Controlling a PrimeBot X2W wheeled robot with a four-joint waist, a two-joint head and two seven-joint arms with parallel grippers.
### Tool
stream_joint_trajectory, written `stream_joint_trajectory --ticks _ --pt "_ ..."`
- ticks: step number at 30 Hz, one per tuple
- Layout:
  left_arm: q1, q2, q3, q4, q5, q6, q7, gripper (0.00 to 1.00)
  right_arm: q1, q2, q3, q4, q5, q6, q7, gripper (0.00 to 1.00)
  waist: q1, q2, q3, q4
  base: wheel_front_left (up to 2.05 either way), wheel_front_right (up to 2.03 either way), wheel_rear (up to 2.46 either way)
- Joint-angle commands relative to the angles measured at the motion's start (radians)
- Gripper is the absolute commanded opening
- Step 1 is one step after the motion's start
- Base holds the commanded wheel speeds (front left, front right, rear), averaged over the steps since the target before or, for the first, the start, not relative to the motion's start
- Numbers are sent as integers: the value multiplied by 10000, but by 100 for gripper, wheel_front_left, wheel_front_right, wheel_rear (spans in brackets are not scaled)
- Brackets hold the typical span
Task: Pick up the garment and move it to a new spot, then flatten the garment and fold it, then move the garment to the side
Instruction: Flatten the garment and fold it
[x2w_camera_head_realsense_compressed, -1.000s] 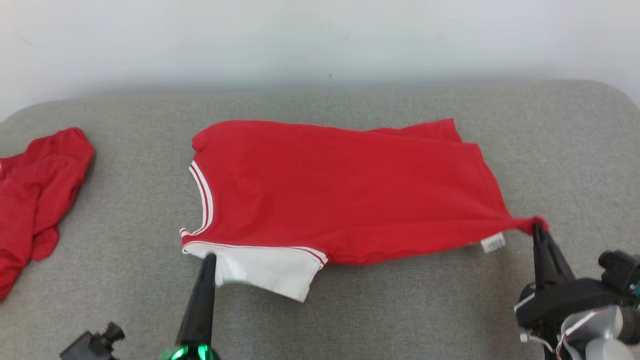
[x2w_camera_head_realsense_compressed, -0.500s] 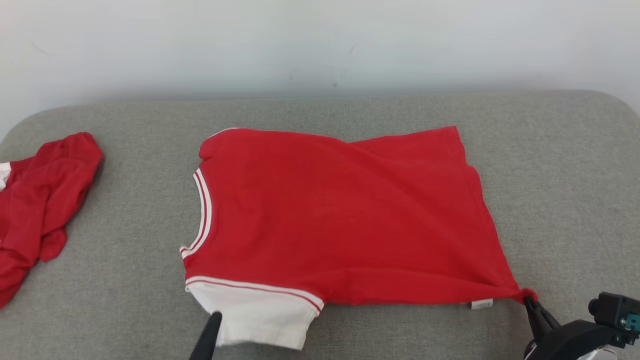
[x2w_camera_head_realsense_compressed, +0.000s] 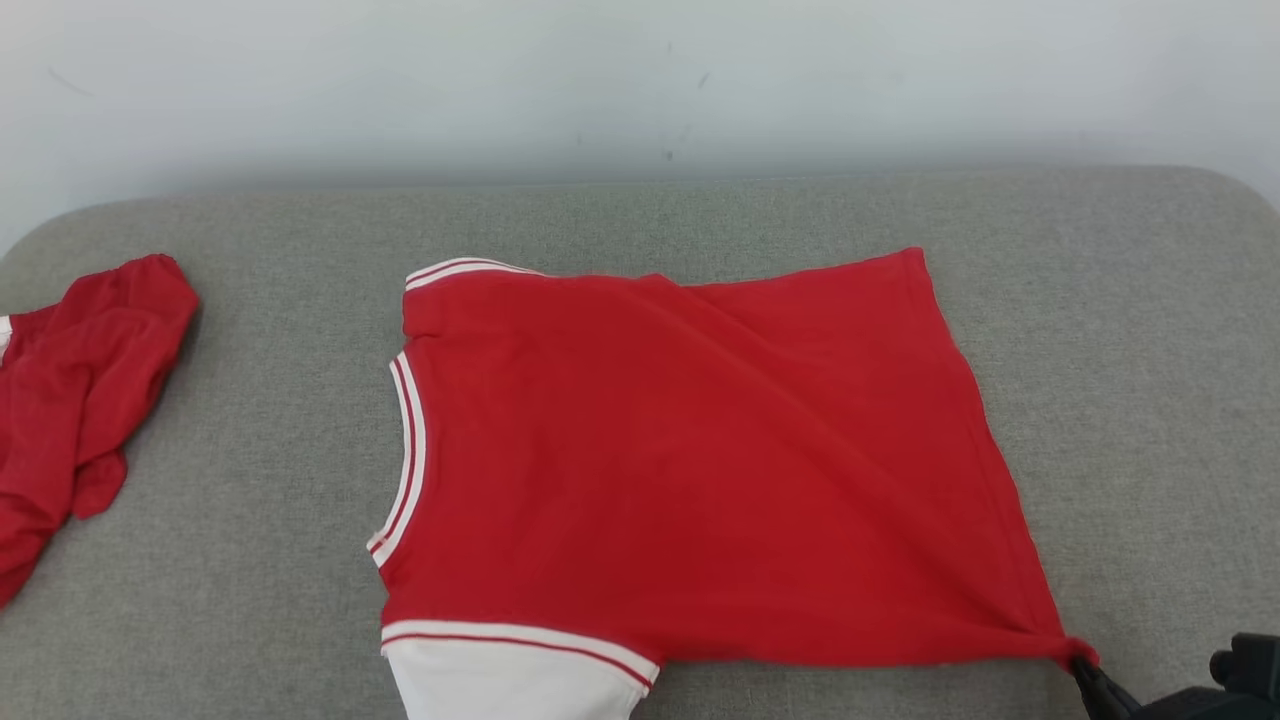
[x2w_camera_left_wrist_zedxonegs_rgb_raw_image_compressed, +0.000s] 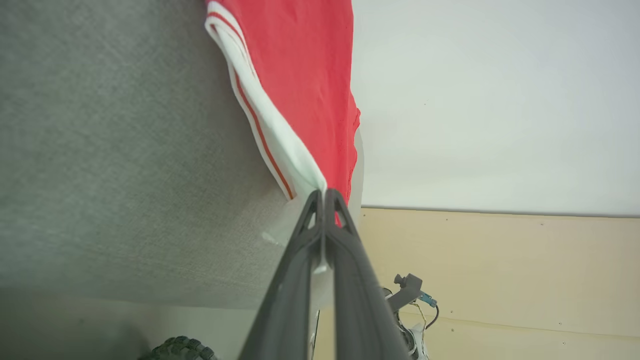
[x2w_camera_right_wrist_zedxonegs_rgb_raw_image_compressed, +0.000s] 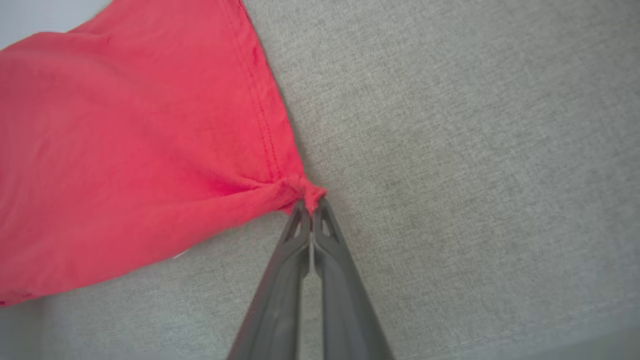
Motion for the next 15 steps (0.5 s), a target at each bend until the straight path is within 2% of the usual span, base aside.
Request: stream_joint_trajectory --ticks 1,5,11,15 --pt "256 140 -45 -12 -207 -17 194 0 218 32 -57 -41 165 34 156 0 -1 -1 -31 -1 0 0 0" --pt "521 291 -163 -58 -445 11 506 0 455 31 -91 -91 287 34 470 0 -1 -1 -57 -9 0 0 0" --pt "949 676 -279 -254 -852 495 929 0 987 31 -153 -357 544 34 1027 0 -1 -1 -95 13 0 0 0" --pt "778 487 166 -555 -710 192 600 0 1041 32 -185 -710 708 36 842 0 -1 -1 -99 35 0 0 0"
